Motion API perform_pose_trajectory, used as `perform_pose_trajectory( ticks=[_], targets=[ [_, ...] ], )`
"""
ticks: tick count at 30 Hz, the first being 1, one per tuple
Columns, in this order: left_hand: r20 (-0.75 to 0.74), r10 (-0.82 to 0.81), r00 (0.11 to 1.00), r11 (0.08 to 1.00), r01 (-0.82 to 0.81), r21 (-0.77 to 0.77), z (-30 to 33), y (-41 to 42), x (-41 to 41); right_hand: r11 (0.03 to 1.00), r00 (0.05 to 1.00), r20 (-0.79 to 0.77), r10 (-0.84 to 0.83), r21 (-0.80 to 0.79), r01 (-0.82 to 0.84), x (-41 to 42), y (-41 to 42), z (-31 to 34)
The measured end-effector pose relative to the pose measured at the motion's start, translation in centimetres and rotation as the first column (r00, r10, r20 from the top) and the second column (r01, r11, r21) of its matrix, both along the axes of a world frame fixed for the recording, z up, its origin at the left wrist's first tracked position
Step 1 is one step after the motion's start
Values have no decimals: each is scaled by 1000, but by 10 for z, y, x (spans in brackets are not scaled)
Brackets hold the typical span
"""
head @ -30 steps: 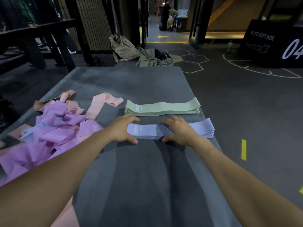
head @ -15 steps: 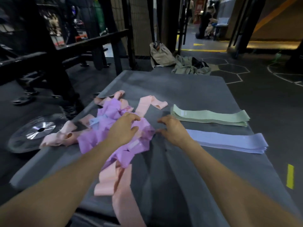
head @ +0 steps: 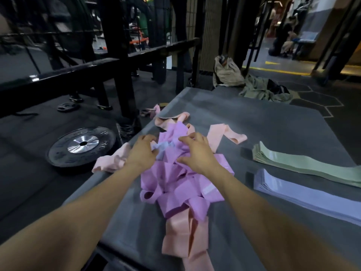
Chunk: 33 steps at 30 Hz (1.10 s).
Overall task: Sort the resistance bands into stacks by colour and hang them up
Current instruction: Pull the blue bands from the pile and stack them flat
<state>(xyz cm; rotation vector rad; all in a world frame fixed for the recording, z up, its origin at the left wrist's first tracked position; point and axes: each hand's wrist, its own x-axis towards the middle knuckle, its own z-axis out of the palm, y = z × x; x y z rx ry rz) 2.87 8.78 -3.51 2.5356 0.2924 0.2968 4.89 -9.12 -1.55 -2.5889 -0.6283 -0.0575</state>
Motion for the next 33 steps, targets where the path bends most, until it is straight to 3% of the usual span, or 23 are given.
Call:
perform_pose_trajectory(
  ticks=[3, 7, 13, 18, 22, 25, 29, 33],
  targets=[
    [-87, -67, 994, 998, 67, 7, -11, 1, 10, 996, 1000, -14, -19, -91, 18, 7, 1, -7],
    [-159, -146, 976, 989, 141, -43, -19, -2, 16, 995, 996, -84, -24, -96, 16, 11, -4, -15],
    [71, 6, 997, 980, 8, -198, 12, -7, 8, 1000, 994, -108, -24, 11, 25, 11, -8, -2],
    [233, 33, 972, 941, 48, -335, 75, -9, 6, 996, 995, -92, -27, 82, 35, 6, -12, 32],
    [306, 1, 952, 947, 98, -307, 115, -15, -2, 992, 998, -43, -37, 116, 42, -4, -17, 62],
    [374, 68, 925, 949, 56, -311, 138, -19, -9, 991, 999, -32, -40, 123, 44, -11, -19, 80],
    [360, 150, 921, 947, -30, -319, 164, -18, -23, 997, 999, -40, -34, 73, 37, -19, -19, 97],
    [337, 62, 939, 943, 55, -327, 176, -24, -36, 961, 999, -14, -43, 272, 45, -32, -14, 112]
  ],
)
